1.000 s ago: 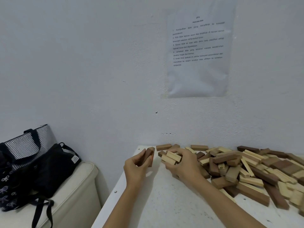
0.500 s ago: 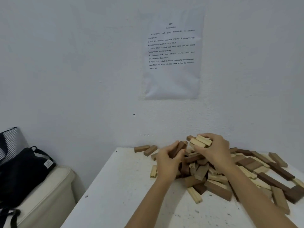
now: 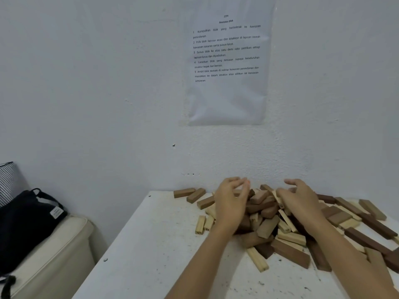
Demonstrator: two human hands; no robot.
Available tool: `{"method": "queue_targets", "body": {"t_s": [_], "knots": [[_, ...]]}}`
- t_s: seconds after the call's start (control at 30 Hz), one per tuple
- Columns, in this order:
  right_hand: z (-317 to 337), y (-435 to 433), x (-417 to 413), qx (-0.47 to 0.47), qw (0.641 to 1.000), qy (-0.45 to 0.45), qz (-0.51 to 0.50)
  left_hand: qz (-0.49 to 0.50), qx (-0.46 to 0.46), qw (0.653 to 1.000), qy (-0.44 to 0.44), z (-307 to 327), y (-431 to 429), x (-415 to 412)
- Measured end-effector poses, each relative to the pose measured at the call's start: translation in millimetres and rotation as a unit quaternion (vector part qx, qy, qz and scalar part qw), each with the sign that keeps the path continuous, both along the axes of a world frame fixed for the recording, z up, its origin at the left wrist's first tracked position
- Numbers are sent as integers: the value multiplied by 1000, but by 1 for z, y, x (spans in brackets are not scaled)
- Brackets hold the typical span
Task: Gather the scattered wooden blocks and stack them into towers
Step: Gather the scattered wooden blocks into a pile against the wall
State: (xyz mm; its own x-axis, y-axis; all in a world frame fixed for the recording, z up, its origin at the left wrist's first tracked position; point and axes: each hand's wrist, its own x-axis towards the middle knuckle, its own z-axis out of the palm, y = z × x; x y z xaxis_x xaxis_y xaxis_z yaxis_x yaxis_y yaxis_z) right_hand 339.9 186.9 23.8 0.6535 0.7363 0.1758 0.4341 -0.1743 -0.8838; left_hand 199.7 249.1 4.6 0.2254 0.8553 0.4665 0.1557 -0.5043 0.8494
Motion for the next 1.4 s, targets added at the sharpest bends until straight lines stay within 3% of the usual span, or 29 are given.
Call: {"method": "queue_targets", "body": {"t_s": [0.1, 0.2, 0.27, 0.43, 0.67, 0.83, 1.0, 1.17, 1.4], "knots": [[2, 6, -6, 5, 990, -142, -23, 36, 0, 999, 4, -1, 24, -38], [6, 25, -19, 29, 972, -209, 101, 56, -10, 996, 75, -11, 51, -78], [10, 42, -30, -21, 945, -252, 206, 73, -11, 989, 130, -17, 67, -98], [15, 95, -44, -114, 906, -292, 285, 94, -8, 963, 252, -27, 98, -115], [2, 127, -45, -225, 866, -343, 286, 92, 3, 957, 275, -41, 113, -118], [-4, 131, -44, -184, 882, -351, 254, 76, -4, 968, 238, -40, 110, -114], [-7, 130, -42, -137, 897, -348, 237, 53, 10, 958, 281, -45, 103, -100], [-14, 132, -42, -109, 909, -330, 229, 49, 32, 961, 272, -46, 104, -101], [-18, 136, -61, -77, 916, -279, 278, 112, 16, 964, 240, -45, 94, -122]]}}
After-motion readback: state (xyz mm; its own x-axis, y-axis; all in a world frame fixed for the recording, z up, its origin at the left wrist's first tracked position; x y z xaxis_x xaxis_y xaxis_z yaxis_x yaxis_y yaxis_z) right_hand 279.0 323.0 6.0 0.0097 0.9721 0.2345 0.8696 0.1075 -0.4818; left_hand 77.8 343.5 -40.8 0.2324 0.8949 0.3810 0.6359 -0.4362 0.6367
